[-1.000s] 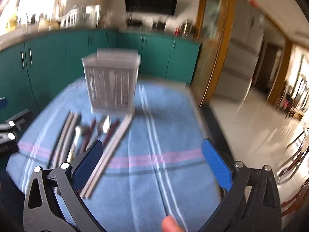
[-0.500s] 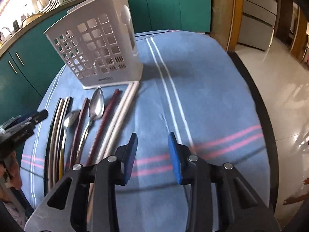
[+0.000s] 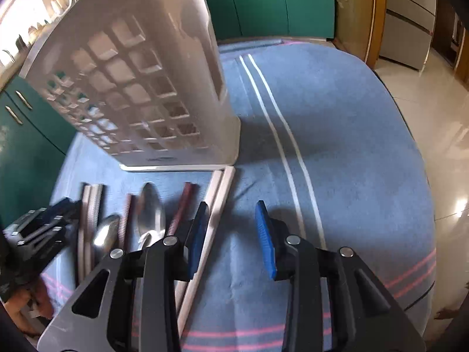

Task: Organize utensils
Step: 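Lower and grasp a black chopstick with the left tool while the right tool grasps a light chopstick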

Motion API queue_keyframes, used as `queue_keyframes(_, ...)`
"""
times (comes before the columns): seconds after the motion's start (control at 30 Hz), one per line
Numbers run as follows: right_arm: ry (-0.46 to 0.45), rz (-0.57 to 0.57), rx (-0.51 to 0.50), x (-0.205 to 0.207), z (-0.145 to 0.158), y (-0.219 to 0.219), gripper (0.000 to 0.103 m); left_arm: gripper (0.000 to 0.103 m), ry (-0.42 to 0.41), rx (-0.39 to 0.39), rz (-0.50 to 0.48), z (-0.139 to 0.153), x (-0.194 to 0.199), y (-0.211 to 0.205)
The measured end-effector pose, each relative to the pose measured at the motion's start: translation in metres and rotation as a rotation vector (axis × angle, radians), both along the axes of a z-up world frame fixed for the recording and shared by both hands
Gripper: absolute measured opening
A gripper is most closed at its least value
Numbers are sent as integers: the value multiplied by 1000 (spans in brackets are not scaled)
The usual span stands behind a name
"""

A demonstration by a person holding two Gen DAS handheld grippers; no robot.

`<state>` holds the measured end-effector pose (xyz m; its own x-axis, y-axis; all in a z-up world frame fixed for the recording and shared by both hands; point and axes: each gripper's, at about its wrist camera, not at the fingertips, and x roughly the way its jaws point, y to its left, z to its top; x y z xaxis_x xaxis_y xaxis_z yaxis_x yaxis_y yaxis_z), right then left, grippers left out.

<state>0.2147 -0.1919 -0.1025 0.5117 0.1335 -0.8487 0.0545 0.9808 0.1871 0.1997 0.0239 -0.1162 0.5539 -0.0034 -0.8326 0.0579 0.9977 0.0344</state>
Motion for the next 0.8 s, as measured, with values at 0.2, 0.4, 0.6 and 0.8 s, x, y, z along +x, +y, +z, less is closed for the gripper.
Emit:
queue_keyframes(0.2, 18, -27, -19, 12, 2, -11, 35, 35, 3, -4, 14, -4, 7, 13)
queue_keyframes(0.4, 28, -34, -84, 38, 3, -5, 35, 37, 11, 3, 27, -6, 16, 10)
queue_keyframes(0.6, 39, -11, -149, 54, 3, 2, 28, 27, 26, -12, 22, -10, 24, 14)
queue_keyframes(0.8, 28, 25, -136, 42, -2, -5, 8, 9, 12, -42, 3, -10, 13, 10)
